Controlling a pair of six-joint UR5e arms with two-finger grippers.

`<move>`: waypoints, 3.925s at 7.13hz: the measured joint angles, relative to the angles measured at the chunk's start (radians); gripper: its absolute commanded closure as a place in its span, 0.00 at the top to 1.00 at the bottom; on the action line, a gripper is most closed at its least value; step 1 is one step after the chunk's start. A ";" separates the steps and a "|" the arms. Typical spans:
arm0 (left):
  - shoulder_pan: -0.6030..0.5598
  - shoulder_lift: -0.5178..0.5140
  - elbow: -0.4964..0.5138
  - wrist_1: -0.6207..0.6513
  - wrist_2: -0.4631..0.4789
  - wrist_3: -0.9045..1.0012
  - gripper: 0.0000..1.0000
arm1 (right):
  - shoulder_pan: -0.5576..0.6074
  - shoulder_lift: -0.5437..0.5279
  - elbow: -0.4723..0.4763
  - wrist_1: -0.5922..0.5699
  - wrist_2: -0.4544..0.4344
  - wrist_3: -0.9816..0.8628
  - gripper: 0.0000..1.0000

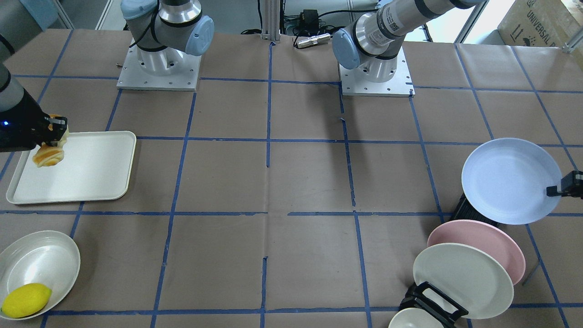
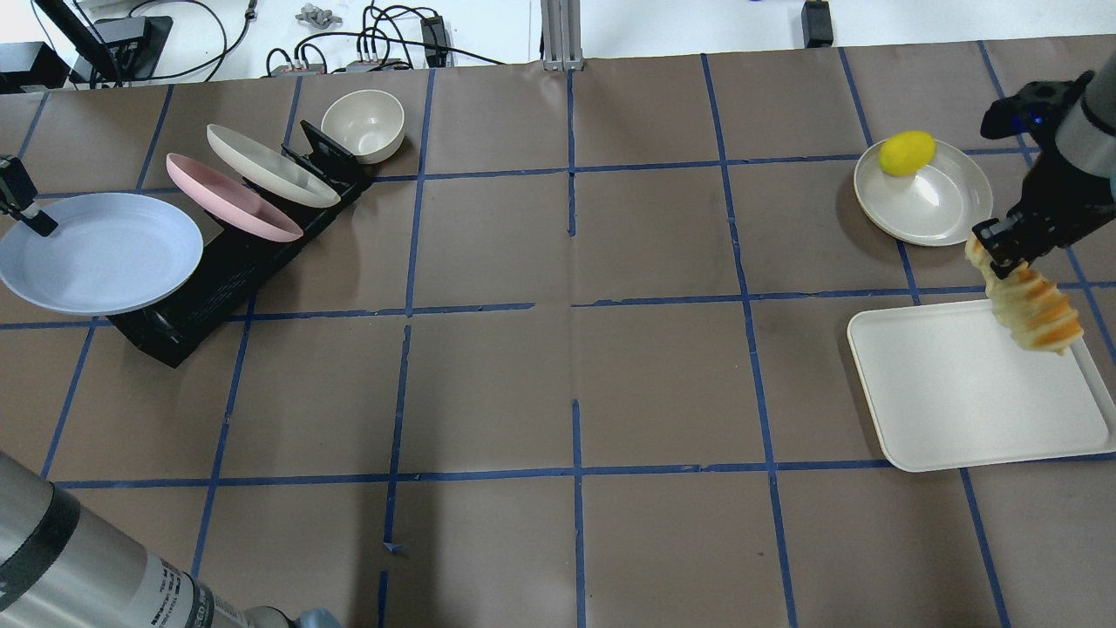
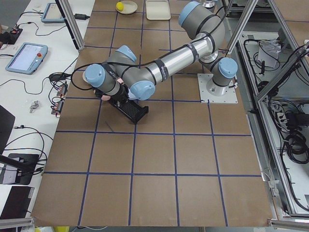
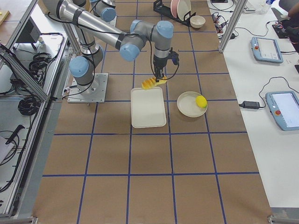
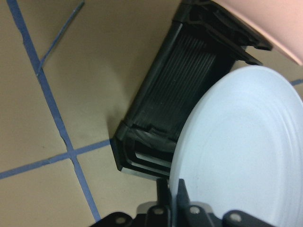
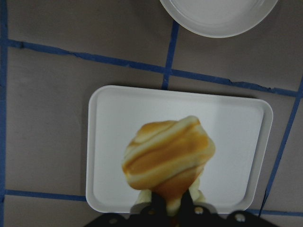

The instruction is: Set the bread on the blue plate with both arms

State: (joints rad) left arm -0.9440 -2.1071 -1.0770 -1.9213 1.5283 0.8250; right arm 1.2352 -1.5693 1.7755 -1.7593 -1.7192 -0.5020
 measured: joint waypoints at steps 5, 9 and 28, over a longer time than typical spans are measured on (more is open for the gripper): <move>-0.241 0.212 -0.273 0.010 -0.050 -0.297 0.09 | 0.310 0.000 -0.237 0.329 0.108 0.472 0.04; -0.436 0.204 -0.379 0.195 -0.126 -0.486 0.09 | 0.328 0.003 -0.235 0.356 0.132 0.515 0.04; -0.716 0.012 -0.530 0.789 -0.320 -0.786 0.87 | 0.517 0.266 -0.289 0.058 0.105 0.672 0.04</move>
State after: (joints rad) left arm -1.6602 -2.0950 -1.6071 -1.1326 1.2081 0.0386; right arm 1.7520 -1.3037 1.4864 -1.7014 -1.6145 0.1698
